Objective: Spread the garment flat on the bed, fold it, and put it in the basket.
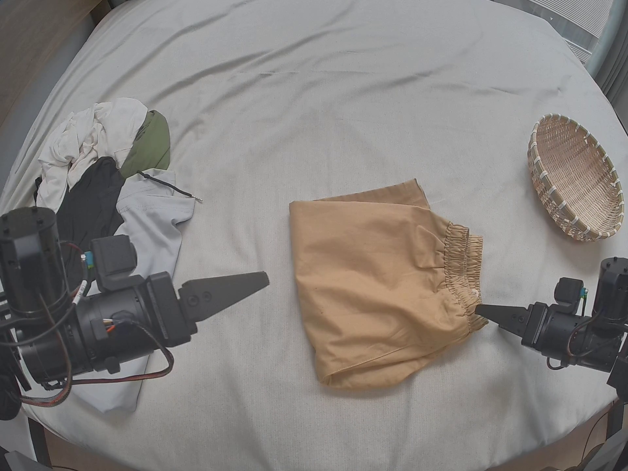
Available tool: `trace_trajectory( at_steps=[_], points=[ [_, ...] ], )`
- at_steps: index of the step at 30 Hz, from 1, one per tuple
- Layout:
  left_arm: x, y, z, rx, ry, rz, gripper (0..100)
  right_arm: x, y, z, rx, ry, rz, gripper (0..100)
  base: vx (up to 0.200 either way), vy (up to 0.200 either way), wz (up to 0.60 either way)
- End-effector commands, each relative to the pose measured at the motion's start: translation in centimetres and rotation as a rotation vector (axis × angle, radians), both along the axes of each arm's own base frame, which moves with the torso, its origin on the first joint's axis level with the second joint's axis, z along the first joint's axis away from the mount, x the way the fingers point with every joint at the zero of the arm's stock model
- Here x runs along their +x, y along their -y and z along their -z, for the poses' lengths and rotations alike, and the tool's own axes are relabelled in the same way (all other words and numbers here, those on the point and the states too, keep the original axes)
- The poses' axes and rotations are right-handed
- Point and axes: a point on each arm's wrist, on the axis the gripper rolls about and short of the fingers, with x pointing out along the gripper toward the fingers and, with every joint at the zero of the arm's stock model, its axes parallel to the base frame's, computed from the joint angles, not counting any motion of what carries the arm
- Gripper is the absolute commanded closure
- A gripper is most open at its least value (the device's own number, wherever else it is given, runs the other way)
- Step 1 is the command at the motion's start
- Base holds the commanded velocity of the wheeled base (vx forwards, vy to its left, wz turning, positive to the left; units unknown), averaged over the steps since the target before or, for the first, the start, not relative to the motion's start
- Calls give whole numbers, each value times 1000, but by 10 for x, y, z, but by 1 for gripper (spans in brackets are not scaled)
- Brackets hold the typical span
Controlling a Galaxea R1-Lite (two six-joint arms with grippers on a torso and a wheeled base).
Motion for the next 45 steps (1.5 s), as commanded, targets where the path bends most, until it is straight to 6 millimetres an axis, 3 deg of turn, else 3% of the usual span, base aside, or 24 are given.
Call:
trace_trajectory(
  at_steps=[1, 19, 30, 31, 42, 45],
  points=[
    [-8, -12, -3, -18, 22, -27, 0, 12, -6, 16, -16, -52, -12, 0, 0, 0, 0],
    [-18, -21, 14, -43, -3, -47, 0, 39, -37, 34, 3, -8, -92, 0, 0, 0, 0],
    [-18, -26, 20, -63, -3, -72, 0, 41, -47, 26, 71, 66, -109, 0, 0, 0, 0],
    [-18, -26, 20, -64, -4, -73, 0, 41, -46, 26, 71, 66, -108, 100, 0, 0, 0],
    [-17, -26, 20, -65, -9, -72, 0, 30, -47, 28, 66, 49, -127, 100, 0, 0, 0],
    [-17, -26, 20, -65, -9, -74, 0, 16, -44, 18, 78, 84, -149, 100, 0, 0, 0]
  ],
)
